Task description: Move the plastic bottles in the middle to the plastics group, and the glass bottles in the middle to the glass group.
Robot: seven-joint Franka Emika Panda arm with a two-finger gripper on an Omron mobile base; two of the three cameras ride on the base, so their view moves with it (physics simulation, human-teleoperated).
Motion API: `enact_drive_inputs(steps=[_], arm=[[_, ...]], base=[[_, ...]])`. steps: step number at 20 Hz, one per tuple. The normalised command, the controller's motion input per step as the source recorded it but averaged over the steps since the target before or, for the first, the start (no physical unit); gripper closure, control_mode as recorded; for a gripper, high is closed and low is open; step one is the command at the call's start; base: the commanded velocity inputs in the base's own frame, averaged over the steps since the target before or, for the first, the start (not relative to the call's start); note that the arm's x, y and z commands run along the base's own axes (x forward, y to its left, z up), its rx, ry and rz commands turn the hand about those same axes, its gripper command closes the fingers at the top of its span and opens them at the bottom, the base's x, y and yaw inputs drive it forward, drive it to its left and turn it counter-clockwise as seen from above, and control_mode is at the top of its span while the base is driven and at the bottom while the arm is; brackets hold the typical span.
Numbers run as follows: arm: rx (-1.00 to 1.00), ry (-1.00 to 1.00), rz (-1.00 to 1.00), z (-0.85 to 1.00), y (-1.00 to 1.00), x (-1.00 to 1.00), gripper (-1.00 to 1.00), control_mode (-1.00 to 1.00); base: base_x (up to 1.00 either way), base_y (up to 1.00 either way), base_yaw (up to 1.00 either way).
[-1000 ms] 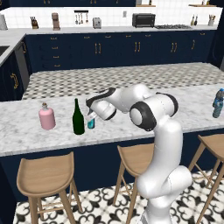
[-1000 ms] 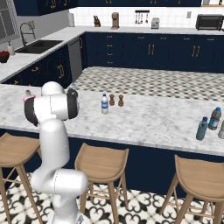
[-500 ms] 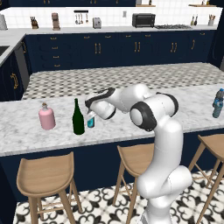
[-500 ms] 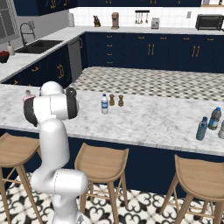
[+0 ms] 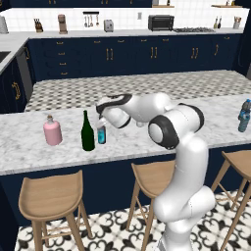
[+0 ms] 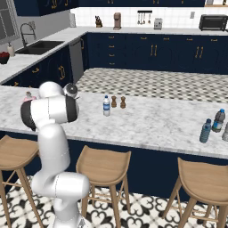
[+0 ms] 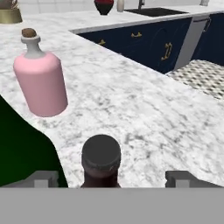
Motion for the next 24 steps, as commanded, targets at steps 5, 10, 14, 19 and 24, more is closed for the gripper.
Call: enact_drive_inputs(steps=[5,10,14,19,24], arm=[[0.13,-0.06,-0.02,0.63,-0.44,0.0,-1.0,-1.0],[0.04,0.02,-0.06,0.81,-0.5,0.02,-1.0,-1.0],[-0.17,0.25,-0.24,0.22,-0.56,0.53,-1.0,-1.0],[-0.37,0.36,-0.34,0.22,-0.36,0.89,-1.0,-1.0],[-0.05,0.16,-0.2,0.93,-0.01,0.4,-1.0,-1.0]], base=[[0.0,0.0,0.0],[0.0,0.0,0.0],[0.0,0.0,0.0],[0.0,0.0,0.0],[0.0,0.0,0.0]])
